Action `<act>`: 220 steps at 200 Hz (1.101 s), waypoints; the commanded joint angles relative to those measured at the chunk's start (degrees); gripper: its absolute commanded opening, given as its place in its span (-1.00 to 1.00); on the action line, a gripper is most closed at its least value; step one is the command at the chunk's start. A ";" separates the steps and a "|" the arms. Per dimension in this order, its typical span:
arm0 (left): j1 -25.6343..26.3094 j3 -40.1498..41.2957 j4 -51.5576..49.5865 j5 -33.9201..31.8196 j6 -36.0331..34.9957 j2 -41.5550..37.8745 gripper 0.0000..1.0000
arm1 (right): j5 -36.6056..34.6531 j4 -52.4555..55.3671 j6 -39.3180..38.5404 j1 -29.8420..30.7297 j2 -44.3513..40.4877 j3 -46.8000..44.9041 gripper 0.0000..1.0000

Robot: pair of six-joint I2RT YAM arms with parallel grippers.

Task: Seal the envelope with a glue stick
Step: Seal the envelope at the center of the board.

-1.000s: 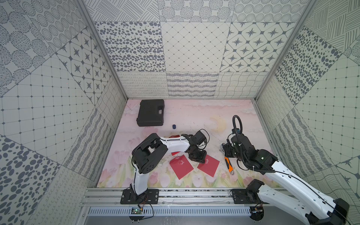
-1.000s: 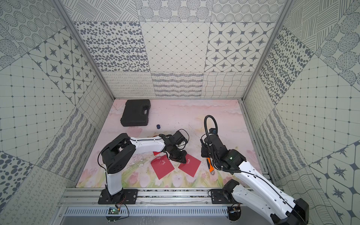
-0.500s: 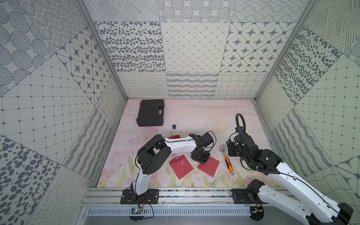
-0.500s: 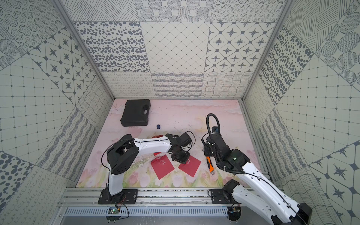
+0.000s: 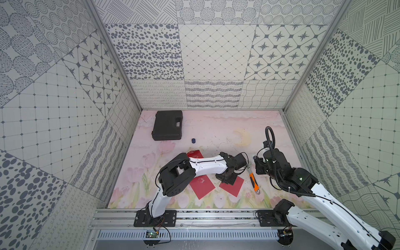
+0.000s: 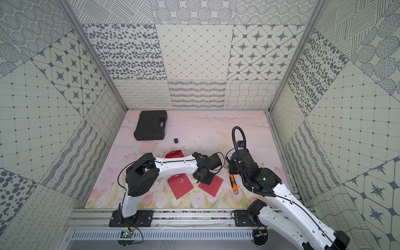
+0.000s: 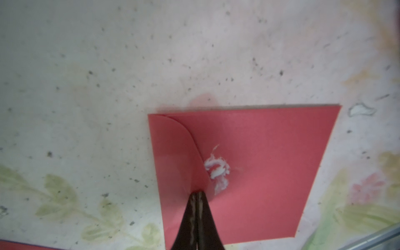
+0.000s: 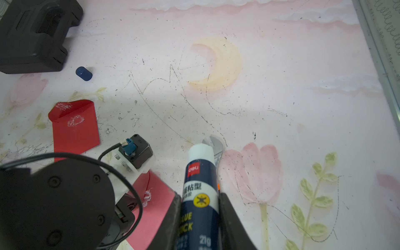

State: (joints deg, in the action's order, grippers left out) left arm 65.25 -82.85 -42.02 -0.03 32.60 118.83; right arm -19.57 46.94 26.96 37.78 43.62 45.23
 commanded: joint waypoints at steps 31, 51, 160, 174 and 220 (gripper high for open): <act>-2.54 4.84 -2.46 -3.25 1.28 -3.01 -0.85 | -0.37 -1.86 -1.41 -0.47 -0.70 1.14 -1.00; -3.87 3.92 -1.73 -0.96 0.41 -4.80 -0.85 | -0.39 -1.74 -1.30 -0.59 -0.77 1.16 -1.00; -4.23 -2.18 -1.08 2.49 -1.65 -3.45 -0.79 | -1.26 -0.90 -1.12 -0.68 -0.79 1.67 -1.00; -4.17 -2.41 -1.13 2.65 -1.82 -2.87 -0.79 | -1.26 -0.81 -1.29 -0.77 -0.81 1.70 -1.00; -3.47 -2.94 -1.13 3.27 -1.95 -1.06 -0.77 | -0.99 -0.84 -1.48 -1.08 -0.68 1.95 -1.00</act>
State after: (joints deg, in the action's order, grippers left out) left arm 61.34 -84.84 -41.54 2.20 32.29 116.49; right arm -19.81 47.07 26.28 37.08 43.59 45.28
